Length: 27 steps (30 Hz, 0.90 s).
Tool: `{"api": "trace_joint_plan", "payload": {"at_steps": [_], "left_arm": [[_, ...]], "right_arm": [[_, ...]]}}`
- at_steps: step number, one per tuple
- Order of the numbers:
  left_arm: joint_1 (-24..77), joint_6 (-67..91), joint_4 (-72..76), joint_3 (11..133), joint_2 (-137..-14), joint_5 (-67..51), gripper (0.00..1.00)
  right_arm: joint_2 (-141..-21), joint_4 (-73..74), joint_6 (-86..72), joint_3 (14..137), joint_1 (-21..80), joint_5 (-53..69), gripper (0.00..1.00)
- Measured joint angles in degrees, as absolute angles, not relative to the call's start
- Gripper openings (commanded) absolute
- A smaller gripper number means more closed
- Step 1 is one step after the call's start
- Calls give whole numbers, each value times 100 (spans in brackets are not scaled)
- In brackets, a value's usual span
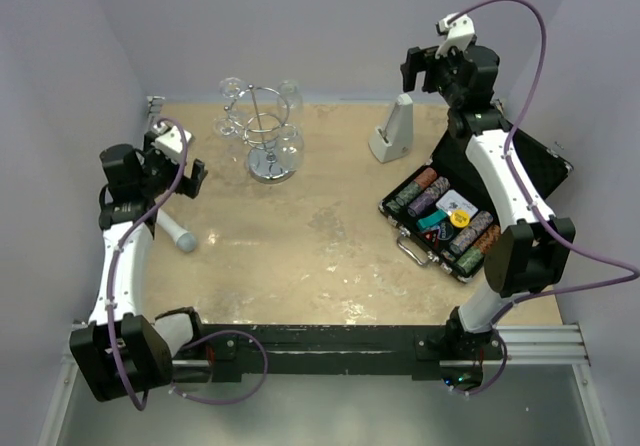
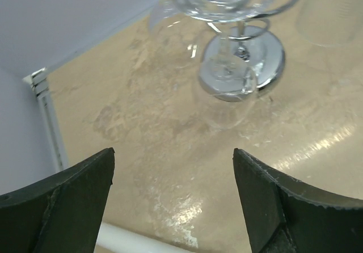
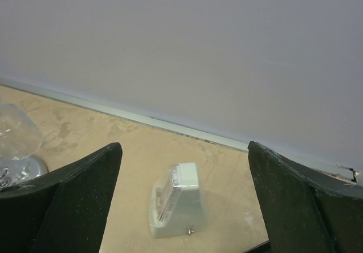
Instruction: Take the wine glass off the wine glass rack
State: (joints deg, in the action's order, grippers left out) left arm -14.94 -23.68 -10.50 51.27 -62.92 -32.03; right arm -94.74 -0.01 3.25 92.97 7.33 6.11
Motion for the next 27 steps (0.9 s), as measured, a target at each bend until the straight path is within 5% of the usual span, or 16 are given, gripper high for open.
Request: {"api": "trace_joint_plan", "payload": {"at_steps": [11,27], "left_arm": [[-1413,-3026,-1332,5218,-6925,-4906,67],[-1037,-1444,1382,4860,-7743,-5085,53]], "right_arm": [[-9472,110,346,9244,733,1125,96],[-9150,449,368,9209,733,1164,96]]}}
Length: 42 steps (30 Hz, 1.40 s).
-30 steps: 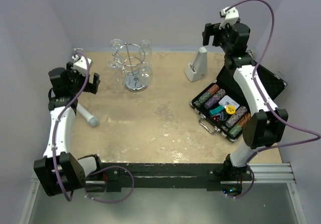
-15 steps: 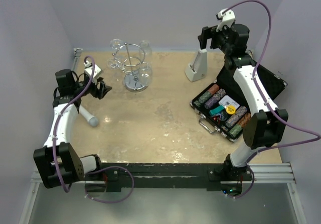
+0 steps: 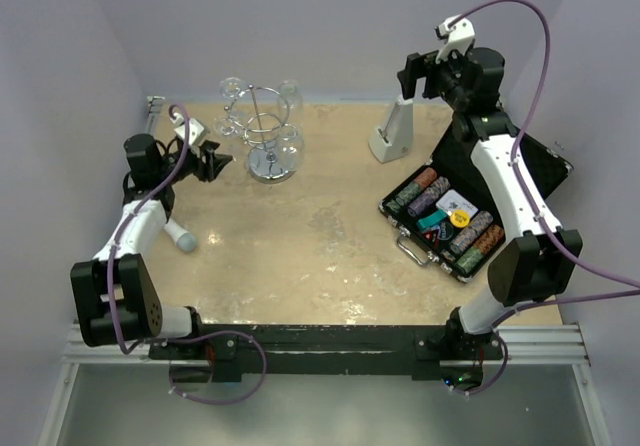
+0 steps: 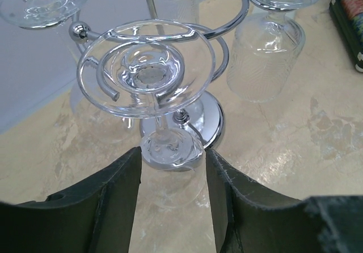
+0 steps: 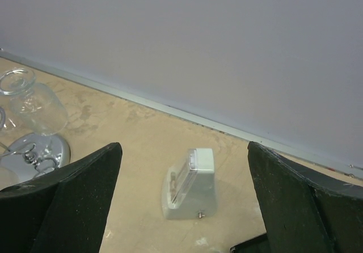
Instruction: Take the wine glass off the wine glass rack
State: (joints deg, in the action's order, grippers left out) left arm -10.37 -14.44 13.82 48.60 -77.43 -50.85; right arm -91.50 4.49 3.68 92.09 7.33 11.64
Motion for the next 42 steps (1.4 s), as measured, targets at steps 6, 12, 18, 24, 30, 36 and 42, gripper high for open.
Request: {"api": "trace_joint_plan", "payload": {"at_steps": [6,12,18,24,30,36,42], "left_arm": [[-972,-1249,2215,4685,-7913,-4890,51],[-961,-956,2888,4613,-8182,-4877,49],[-952,-856,3227,4613,-8381,-4954,49],[-875,-875,3575,4602,-8508,-5221,50],[-821,-799,3992,4602,-8772,-5369,44],[-819,-790,4158,4604,-8932,-5448,37],[-819,-698,4313,4604,-9074,-5487,25]], "right_arm": [[-9070,690,370,9209,733,1100,96],[-9070,1070,421,9209,733,972,96],[-9067,1253,495,9209,733,860,96],[-9065,1398,613,9209,733,819,96],[-8969,1686,703,9172,733,740,96],[-8945,1741,757,9170,733,674,96],[-8945,1815,827,9170,733,569,96]]}}
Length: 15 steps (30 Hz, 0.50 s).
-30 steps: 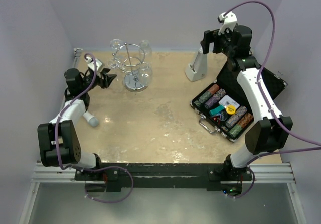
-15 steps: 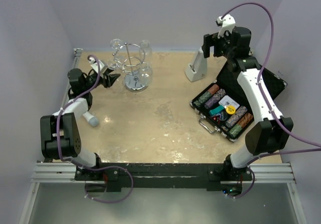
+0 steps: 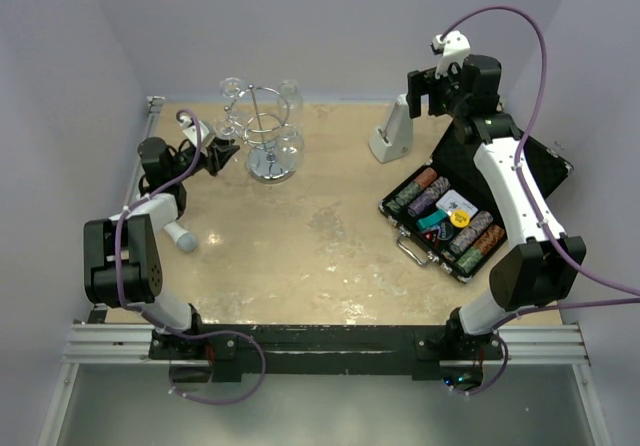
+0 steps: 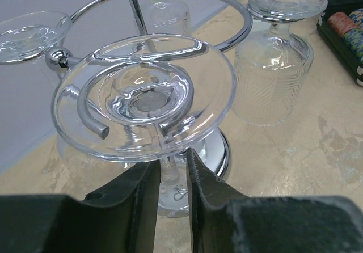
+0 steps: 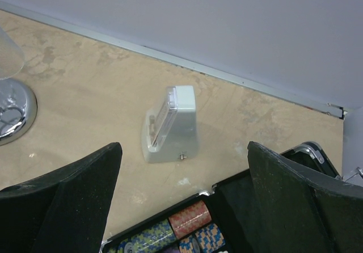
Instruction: Take the wine glass off the wine glass rack
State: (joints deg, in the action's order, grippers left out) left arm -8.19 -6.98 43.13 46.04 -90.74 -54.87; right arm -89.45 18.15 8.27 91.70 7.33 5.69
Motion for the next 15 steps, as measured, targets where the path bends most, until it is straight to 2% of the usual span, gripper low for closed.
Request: {"api": "trace_joint_plan", "payload": {"at_steps": [6,15], "left_arm": [[-821,-572,4429,4606,-9102,-5498,0],[-821,-508,4429,4619,-9098,-5481,0]], "right_arm": [[-8945,1892,869,9170,733,526,96],[-8984,1890,873,9172,733,506,96]]}}
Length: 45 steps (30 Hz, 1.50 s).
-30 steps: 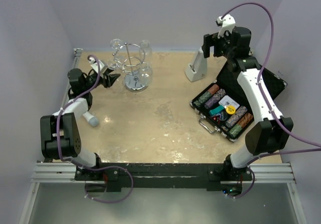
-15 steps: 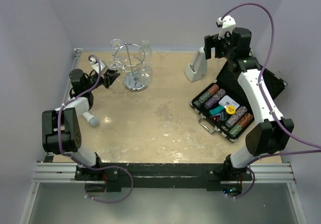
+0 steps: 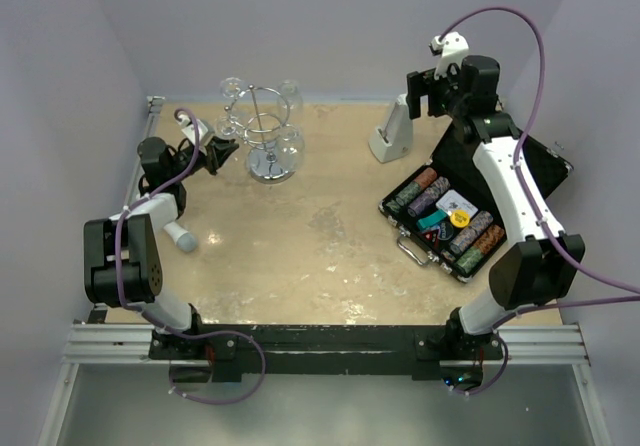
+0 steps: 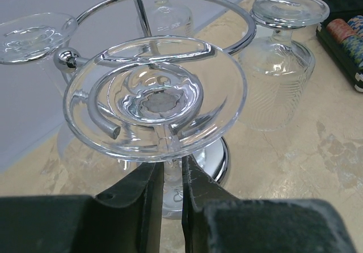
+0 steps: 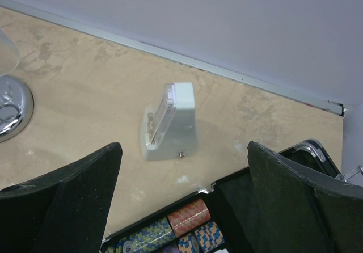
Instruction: Take the wine glass off the wine glass rack
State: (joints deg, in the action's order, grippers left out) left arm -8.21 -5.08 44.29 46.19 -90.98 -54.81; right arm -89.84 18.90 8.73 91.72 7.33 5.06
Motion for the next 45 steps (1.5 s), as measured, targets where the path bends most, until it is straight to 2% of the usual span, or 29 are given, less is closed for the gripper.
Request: {"api": "trace_joint_plan", "payload": {"at_steps": [34,45], "left_arm": [[-893,-554,4182,4665,-8799,-5179,0],[-1050,-707,3839,4665,-8370,-5162,0]], "right_arm": [[-9271,1966,698,9308,749,550,94],[-9271,1868,642,9223,762,548,94]]}}
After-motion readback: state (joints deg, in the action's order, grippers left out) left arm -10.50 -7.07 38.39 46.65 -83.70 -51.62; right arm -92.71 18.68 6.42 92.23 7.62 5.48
